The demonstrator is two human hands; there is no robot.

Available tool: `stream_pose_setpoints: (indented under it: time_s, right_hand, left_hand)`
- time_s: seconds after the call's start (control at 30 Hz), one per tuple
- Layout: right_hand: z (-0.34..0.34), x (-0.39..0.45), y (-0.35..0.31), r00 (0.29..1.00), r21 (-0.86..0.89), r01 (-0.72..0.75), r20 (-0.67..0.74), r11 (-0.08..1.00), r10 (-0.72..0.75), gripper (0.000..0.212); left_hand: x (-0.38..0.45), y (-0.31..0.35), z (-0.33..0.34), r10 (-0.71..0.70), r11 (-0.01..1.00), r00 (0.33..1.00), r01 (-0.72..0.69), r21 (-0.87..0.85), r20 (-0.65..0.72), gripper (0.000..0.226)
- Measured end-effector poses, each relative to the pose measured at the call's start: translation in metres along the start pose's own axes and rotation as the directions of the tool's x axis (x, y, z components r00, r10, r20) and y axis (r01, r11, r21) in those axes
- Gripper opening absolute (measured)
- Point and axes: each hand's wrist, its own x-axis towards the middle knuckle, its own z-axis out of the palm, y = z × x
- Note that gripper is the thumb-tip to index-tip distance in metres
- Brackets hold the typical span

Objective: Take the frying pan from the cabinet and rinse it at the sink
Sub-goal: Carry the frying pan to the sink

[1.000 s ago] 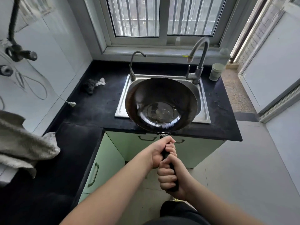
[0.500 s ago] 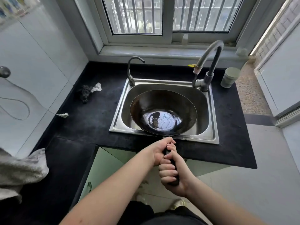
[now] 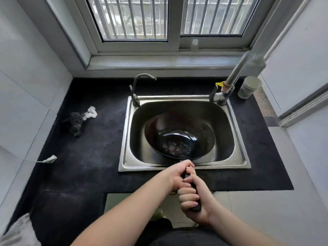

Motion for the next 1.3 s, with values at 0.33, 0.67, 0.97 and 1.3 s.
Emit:
stream_pose_setpoints:
  time_s: [0.33, 0.67, 0.97, 1.3]
  right_hand:
    - [0.007, 0.028, -0.011, 0.998, 0.158, 0.058, -0.016, 0.986, -0.056, 0.035]
    - [-0.002, 0.039, -0.018, 0.997, 0.183, 0.077, -0.043, 0.98, -0.07, 0.04]
    - [0.004, 0.051, -0.012, 0.962, -0.149, 0.138, -0.215, 0.979, -0.169, 0.019]
    - [-0.013, 0.033, -0.017, 0.951, -0.501, 0.052, -0.239, 0.864, -0.196, 0.081]
  left_hand:
    - [0.022, 0.023, -0.003, -0.133, 0.969, 0.989, 0.145, 0.201, -0.072, 0.051]
    - [0.033, 0.028, -0.003, -0.171, 0.924, 0.966, 0.226, 0.307, -0.195, 0.06]
    - [0.032, 0.025, -0.014, -0.032, 0.902, 0.964, 0.141, 0.408, -0.263, 0.04]
    - [0.021, 0.003, -0.037, -0.04, 0.935, 0.999, 0.025, 0.353, 0.036, 0.105]
